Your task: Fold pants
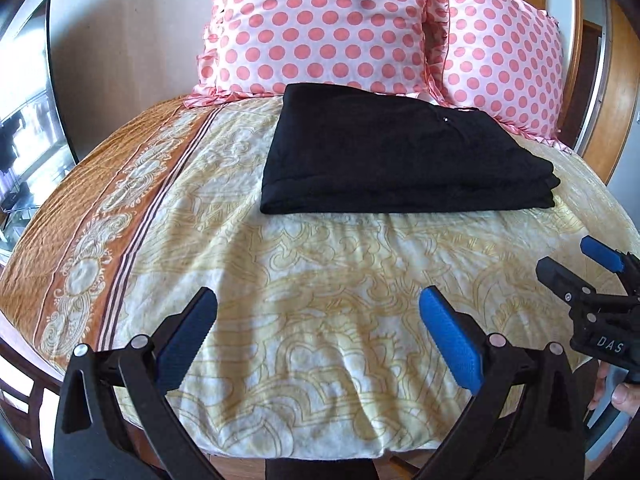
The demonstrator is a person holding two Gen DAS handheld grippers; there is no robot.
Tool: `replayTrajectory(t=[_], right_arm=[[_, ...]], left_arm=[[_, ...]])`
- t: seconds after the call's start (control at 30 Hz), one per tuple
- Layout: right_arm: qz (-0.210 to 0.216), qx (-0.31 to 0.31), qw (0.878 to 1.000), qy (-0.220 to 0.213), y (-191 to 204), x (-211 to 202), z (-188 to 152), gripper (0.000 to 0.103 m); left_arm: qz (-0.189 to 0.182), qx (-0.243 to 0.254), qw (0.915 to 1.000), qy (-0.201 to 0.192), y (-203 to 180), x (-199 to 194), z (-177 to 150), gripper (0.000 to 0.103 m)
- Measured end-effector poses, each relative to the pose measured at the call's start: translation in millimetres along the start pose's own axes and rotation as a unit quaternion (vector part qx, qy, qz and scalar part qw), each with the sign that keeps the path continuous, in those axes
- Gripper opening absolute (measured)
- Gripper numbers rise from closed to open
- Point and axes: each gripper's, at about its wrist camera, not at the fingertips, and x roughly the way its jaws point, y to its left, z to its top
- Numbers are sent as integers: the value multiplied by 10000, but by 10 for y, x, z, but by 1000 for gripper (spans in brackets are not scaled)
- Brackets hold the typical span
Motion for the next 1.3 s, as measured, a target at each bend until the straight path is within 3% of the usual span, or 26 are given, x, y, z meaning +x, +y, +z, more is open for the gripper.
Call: replayTrajectory(t=[0.23,0.7,1.3], right_arm=[[-292,-1,9995,99,11,59,-130,102],[-231,181,9995,82,-43,59,-161,102],[-231,179,9995,70,-42,57,-165,102]], left_arm=[[56,95,9999,67,-53,86,-89,101],[246,27,9989,-393,-97,40,-214,101],[382,-129,9981,-471,-116,47,-226,101]])
